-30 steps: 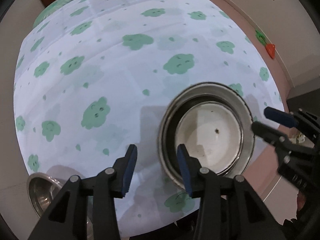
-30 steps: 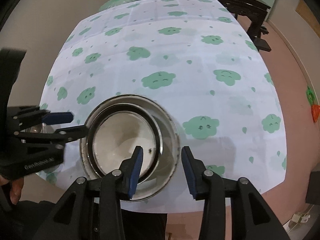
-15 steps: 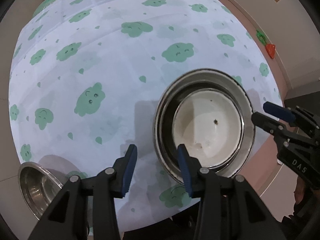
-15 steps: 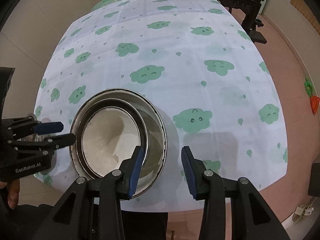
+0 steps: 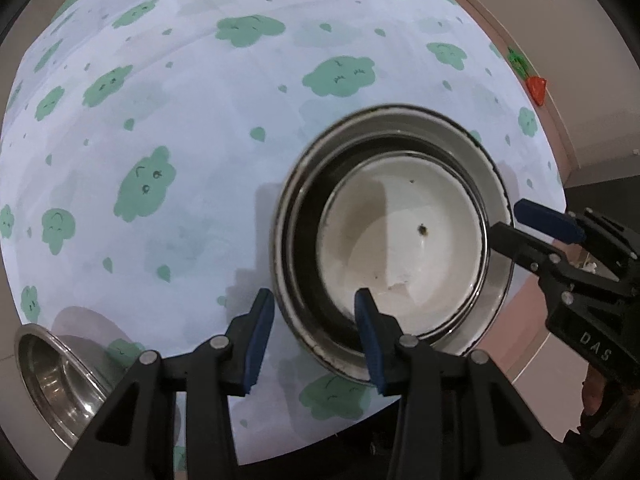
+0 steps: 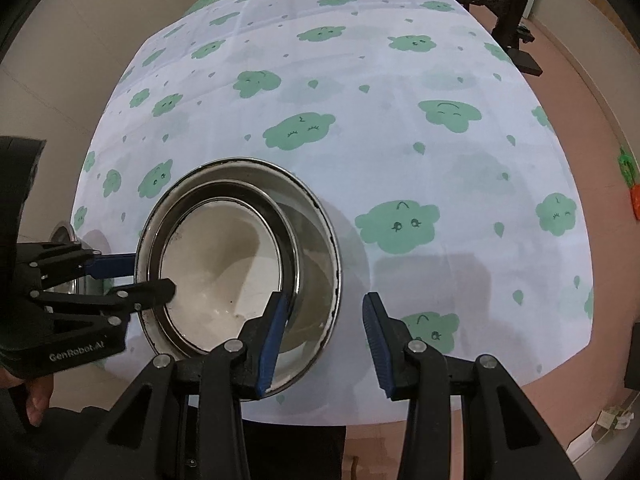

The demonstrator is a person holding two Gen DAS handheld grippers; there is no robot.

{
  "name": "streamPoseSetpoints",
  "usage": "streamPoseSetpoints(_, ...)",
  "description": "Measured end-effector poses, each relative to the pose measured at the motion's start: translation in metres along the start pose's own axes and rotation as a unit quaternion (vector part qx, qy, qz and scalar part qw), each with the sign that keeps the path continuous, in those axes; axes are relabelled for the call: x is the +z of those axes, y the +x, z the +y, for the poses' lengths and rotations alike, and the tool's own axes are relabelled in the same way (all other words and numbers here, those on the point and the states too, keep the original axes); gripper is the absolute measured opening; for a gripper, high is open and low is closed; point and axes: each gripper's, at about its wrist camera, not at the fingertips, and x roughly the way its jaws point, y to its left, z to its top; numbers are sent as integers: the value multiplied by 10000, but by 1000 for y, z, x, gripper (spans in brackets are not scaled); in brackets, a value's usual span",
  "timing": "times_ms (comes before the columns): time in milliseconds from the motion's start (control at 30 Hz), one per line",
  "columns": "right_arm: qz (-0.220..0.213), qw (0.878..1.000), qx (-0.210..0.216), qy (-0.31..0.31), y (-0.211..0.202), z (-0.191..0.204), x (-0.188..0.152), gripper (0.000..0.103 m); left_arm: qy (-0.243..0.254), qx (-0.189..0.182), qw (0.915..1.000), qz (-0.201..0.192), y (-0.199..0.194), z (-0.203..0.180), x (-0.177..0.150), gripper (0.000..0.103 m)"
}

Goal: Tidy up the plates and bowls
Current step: 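Close the left gripper on the stack rim while the right gripper grips it too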

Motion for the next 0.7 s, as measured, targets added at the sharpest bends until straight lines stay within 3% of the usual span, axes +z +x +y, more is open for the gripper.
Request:
streamPoseSetpoints(167,70,10000,26,27,6,0,0,42,121,77,9999,68,6,-8,2,39)
streamPoseSetpoints(267,89,9999,120,-16,8,2,0,32,186,195,9996,79,8,-12,3,37)
streamPoseSetpoints(467,108,9999,105,-36,9,4,2,32,260,393,9989,79,8,-15,3,29)
streamPoseSetpoints(700,113,9999,71,-56,7,6,3,32,317,485,9983,28,3,-19,5,29)
